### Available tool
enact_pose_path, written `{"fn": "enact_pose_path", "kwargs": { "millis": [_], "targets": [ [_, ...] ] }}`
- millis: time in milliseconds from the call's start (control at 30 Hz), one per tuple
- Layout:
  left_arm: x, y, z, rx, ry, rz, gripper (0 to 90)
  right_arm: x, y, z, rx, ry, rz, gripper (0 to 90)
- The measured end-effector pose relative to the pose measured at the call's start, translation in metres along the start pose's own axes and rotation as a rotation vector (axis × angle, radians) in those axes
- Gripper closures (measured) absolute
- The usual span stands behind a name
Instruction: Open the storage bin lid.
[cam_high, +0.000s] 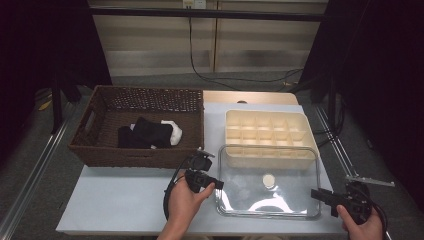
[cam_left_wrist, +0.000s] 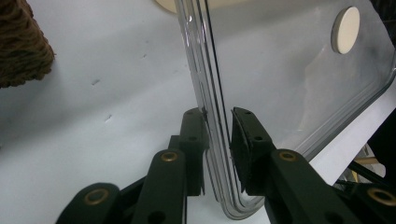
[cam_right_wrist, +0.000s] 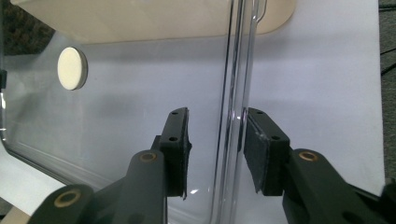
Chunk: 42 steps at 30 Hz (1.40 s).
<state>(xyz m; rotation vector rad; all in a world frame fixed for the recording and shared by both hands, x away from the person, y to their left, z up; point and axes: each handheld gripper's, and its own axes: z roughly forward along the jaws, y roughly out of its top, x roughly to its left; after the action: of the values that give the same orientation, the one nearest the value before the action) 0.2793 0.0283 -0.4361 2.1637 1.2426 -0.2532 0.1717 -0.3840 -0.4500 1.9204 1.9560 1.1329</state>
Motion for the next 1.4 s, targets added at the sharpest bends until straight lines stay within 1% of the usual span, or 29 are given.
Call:
{"fn": "enact_pose_path", "kwargs": {
  "millis": [67, 133, 167, 200, 267, 333, 367, 433, 500, 533, 600, 633, 667, 700, 767, 833, 967, 1033, 1067, 1100, 1200, 1267, 1367, 1400],
  "targets": [
    [0.001, 0.0, -0.001, 0.0, -0.008, 0.009, 74.8, -0.001, 0.0, 0.002, -0.005, 0.004, 0.005, 60.6],
    [0.001, 0.0, 0.0, -0.01, -0.003, 0.016, 74.6, -0.002, 0.0, 0.003, -0.008, 0.016, 0.018, 59.6],
    [0.001, 0.001, 0.0, -0.023, 0.0, 0.013, 74.5, -0.003, 0.0, 0.003, -0.011, 0.013, 0.017, 59.4],
    [0.002, 0.002, -0.001, -0.026, 0.007, 0.024, 74.6, -0.003, 0.001, 0.004, -0.019, 0.014, 0.015, 59.1],
    [0.003, 0.005, -0.001, -0.046, 0.012, 0.021, 74.8, -0.004, 0.003, 0.004, -0.03, 0.019, 0.022, 59.2],
    [0.002, 0.01, -0.003, -0.065, 0.031, 0.044, 74.8, -0.004, 0.007, 0.004, -0.044, 0.01, 0.012, 57.9],
    [0.002, 0.012, -0.004, -0.075, 0.035, 0.043, 74.6, -0.006, 0.011, 0.004, -0.053, 0.007, 0.01, 57.3],
    [0.002, 0.016, -0.005, -0.095, 0.035, 0.037, 74.6, -0.009, 0.015, 0.006, -0.054, 0.007, 0.016, 59.0],
    [0.002, 0.019, -0.006, -0.109, 0.046, 0.055, 74.6, -0.01, 0.019, 0.008, -0.05, 0.004, 0.017, 60.8],
    [0.001, 0.021, -0.006, -0.107, 0.047, 0.05, 74.6, -0.01, 0.02, 0.008, -0.047, 0.012, 0.018, 62.7],
    [0.002, 0.024, -0.006, -0.117, 0.053, 0.055, 74.6, -0.01, 0.021, 0.009, -0.047, 0.015, 0.008, 64.2],
    [0.002, 0.025, -0.006, -0.12, 0.048, 0.047, 74.8, -0.008, 0.021, 0.009, -0.045, 0.015, 0.005, 64.1],
    [0.003, 0.026, -0.006, -0.127, 0.047, 0.048, 75.0, -0.008, 0.021, 0.009, -0.044, 0.008, -0.001, 64.4],
    [0.003, 0.026, -0.006, -0.128, 0.043, 0.038, 75.2, -0.008, 0.021, 0.009, -0.044, 0.007, -0.001, 64.8],
    [0.0, 0.025, -0.007, -0.119, 0.057, 0.052, 75.3, -0.009, 0.021, 0.008, -0.044, 0.009, 0.0, 65.5],
    [-0.003, 0.023, -0.011, -0.122, 0.052, 0.056, 75.9, -0.008, 0.021, 0.007, -0.044, 0.012, 0.012, 66.0],
    [-0.005, 0.016, -0.02, -0.13, 0.034, 0.062, 78.3, -0.005, 0.018, -0.002, -0.069, 0.021, 0.004, 68.3],
    [-0.006, 0.013, -0.022, -0.129, 0.035, 0.07, 78.4, -0.001, 0.017, -0.005, -0.066, 0.013, -0.011, 68.2],
    [-0.007, 0.011, -0.022, -0.127, 0.039, 0.069, 78.4, 0.0, 0.016, -0.005, -0.068, 0.008, -0.019, 68.0],
    [-0.007, 0.01, -0.022, -0.125, 0.034, 0.068, 78.4, 0.0, 0.015, -0.006, -0.061, 0.006, -0.02, 67.8],
    [-0.007, 0.006, -0.02, -0.111, 0.019, 0.058, 78.2, -0.001, 0.012, -0.006, -0.051, 0.013, -0.01, 67.7],
    [-0.008, 0.005, -0.019, -0.101, 0.017, 0.056, 78.0, -0.003, 0.01, -0.007, -0.045, 0.02, -0.005, 67.7],
    [-0.008, 0.002, -0.015, -0.077, 0.015, 0.066, 77.1, -0.005, 0.007, -0.007, -0.037, 0.022, 0.006, 66.8],
    [-0.009, 0.001, -0.014, -0.075, 0.013, 0.063, 76.7, -0.005, 0.006, -0.007, -0.03, 0.021, 0.006, 66.4]
  ]
}}
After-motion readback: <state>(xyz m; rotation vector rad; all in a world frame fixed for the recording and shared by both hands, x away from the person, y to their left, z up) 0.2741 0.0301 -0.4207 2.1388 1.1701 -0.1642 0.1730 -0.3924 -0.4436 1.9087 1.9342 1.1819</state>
